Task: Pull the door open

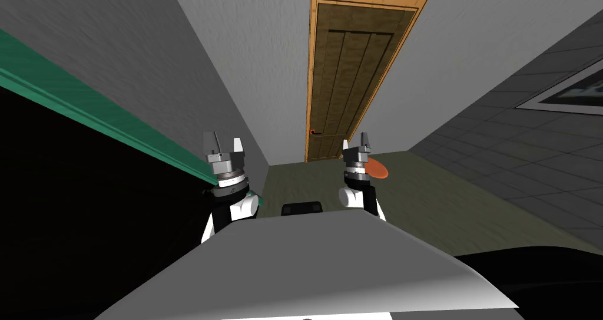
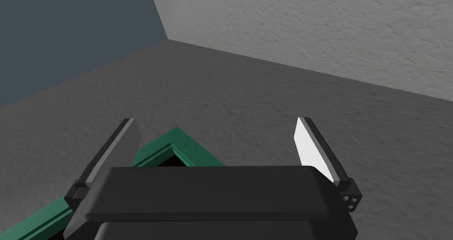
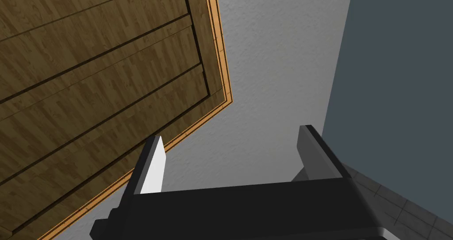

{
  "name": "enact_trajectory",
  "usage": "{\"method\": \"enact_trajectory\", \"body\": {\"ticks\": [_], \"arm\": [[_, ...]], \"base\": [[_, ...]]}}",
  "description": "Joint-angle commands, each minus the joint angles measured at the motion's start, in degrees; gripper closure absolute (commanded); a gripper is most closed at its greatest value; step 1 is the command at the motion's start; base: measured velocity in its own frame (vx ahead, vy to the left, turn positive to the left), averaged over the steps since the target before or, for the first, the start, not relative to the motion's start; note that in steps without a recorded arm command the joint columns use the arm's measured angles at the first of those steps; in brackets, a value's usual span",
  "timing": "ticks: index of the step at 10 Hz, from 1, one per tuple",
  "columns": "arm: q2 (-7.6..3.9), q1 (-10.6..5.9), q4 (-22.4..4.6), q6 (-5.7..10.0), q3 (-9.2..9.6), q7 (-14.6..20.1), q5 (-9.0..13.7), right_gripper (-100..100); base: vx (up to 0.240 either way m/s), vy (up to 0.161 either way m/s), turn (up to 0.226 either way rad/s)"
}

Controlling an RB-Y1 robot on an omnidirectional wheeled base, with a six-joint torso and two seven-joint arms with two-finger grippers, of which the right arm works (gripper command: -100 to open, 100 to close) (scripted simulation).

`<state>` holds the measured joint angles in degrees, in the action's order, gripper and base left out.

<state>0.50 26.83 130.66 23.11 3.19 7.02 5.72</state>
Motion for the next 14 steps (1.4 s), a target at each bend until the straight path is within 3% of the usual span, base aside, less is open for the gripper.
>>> {"method": "enact_trajectory", "body": {"ticks": [1,14], "arm": [[-0.49,-0.37,-1.7,0.54,-0.24,0.2,0.0,-100],[-4.97,-4.49,-20.7,6.48,-2.88,2.4,0.4,-100]], "base": [[0.044,-0.086,0.088],[0.109,0.001,0.054]]}}
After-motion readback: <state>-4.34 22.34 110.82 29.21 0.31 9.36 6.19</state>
